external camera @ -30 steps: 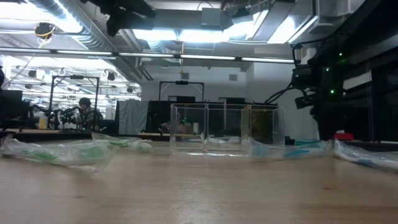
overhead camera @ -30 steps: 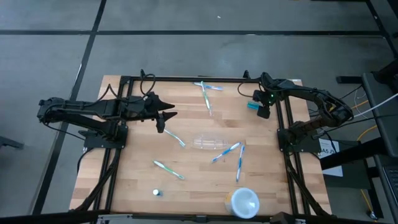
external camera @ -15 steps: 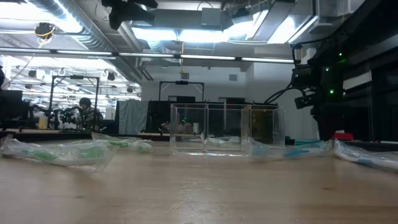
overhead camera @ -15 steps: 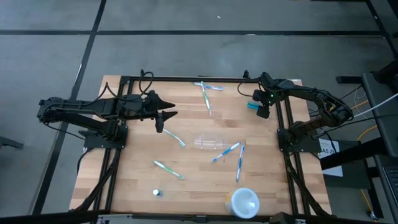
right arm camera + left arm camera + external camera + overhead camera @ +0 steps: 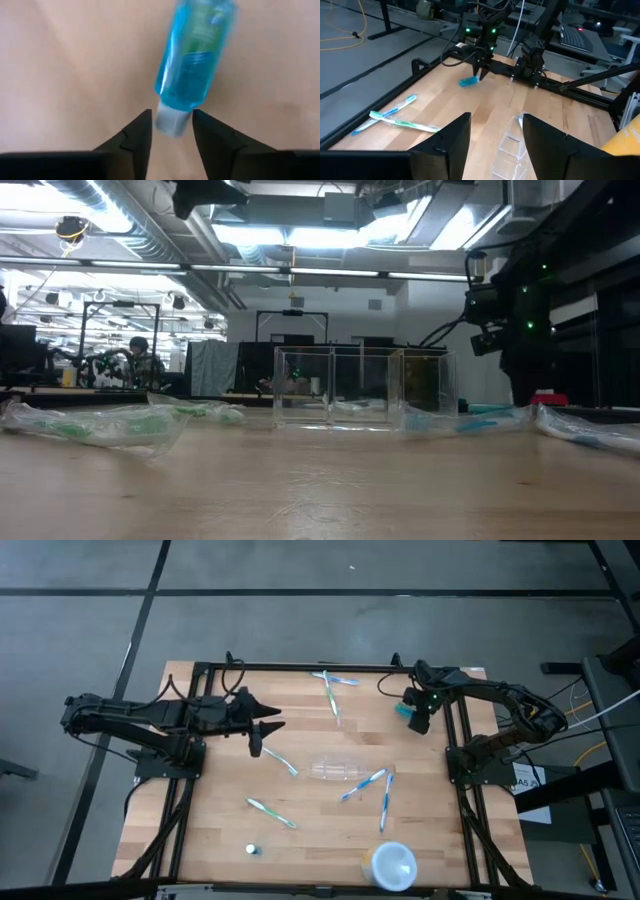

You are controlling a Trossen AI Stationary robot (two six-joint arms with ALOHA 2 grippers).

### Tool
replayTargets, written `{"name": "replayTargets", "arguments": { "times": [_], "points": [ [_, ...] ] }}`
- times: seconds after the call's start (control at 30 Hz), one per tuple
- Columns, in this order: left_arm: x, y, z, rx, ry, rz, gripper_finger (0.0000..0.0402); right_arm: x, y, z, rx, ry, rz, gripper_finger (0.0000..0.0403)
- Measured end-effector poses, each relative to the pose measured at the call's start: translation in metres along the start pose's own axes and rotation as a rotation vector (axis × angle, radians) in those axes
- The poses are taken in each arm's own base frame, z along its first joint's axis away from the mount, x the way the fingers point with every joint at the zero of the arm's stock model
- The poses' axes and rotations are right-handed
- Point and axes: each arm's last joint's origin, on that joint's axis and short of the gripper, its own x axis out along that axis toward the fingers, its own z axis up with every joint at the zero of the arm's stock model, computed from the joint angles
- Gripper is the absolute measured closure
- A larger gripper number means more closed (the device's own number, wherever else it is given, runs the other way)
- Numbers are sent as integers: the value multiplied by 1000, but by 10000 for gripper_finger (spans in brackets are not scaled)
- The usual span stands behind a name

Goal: Pick & Place toothbrushing station
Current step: Put the top blue mouthwash into the transparent organizer

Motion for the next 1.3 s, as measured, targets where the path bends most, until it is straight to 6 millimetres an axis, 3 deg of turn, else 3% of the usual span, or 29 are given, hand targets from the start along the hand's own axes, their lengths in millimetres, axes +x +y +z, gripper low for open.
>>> {"name": "replayTargets", "arguments": {
  "times": [0.13,0.4,0.77,1.03,1.17,1.3],
  "points": [
    [-1,-2,0,2,-3,4,226,0,13,3,54,-53,218,297],
    [-1,-1,0,9,-3,6,226,2,28,7,20,-14,206,321],
    [-1,-1,0,9,-3,5,226,5,52,14,-68,4,180,226],
    [-1,-1,0,18,-4,6,226,6,51,23,230,-50,111,168],
    [-1,-1,0,19,-3,5,226,6,53,24,375,-45,117,166],
    [-1,-2,0,21,-2,0,226,6,63,27,411,-56,156,175]
  ]
}}
